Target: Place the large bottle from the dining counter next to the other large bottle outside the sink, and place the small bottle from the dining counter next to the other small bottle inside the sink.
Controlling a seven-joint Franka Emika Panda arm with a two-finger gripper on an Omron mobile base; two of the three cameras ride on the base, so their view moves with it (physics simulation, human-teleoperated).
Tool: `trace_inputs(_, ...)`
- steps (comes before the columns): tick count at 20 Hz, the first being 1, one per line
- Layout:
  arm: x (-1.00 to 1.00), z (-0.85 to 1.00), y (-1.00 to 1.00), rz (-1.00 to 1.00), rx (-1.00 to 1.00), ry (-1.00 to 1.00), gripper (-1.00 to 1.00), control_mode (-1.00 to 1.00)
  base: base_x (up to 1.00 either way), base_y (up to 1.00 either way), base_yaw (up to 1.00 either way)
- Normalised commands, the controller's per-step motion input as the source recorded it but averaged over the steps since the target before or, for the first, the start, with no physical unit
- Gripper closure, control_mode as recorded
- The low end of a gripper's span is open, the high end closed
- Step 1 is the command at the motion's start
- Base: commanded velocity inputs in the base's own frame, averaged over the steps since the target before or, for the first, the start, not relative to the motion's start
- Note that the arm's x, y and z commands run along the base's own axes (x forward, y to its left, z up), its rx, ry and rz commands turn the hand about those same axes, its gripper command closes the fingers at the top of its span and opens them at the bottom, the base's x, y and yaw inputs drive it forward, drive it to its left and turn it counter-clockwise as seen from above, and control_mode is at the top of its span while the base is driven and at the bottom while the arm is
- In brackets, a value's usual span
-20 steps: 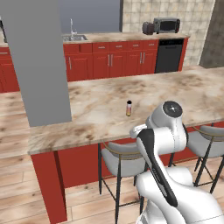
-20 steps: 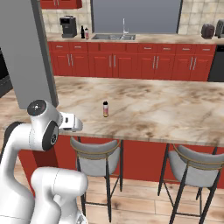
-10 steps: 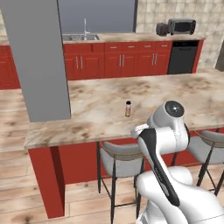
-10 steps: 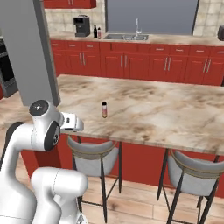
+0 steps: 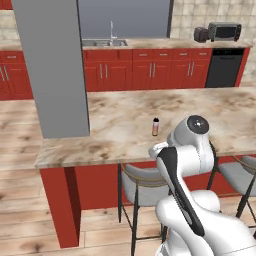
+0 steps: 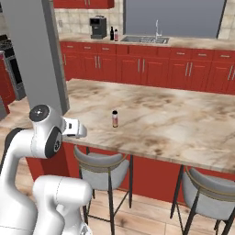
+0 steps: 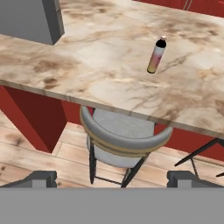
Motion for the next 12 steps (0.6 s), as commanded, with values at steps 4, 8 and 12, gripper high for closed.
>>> trace_inputs(4, 0.00, 0.00, 0.00, 0.00, 0.00, 0.00, -1.00, 1.00, 0.31, -0.37, 0.07)
trace_inputs(8, 0.00, 0.00, 0.00, 0.00, 0.00, 0.00, -1.00, 1.00, 0.13, -0.38, 0.05)
trace_inputs(12, 0.00, 0.00, 0.00, 0.00, 0.00, 0.00, -1.00, 1.00, 0.03, -0.30, 0.03)
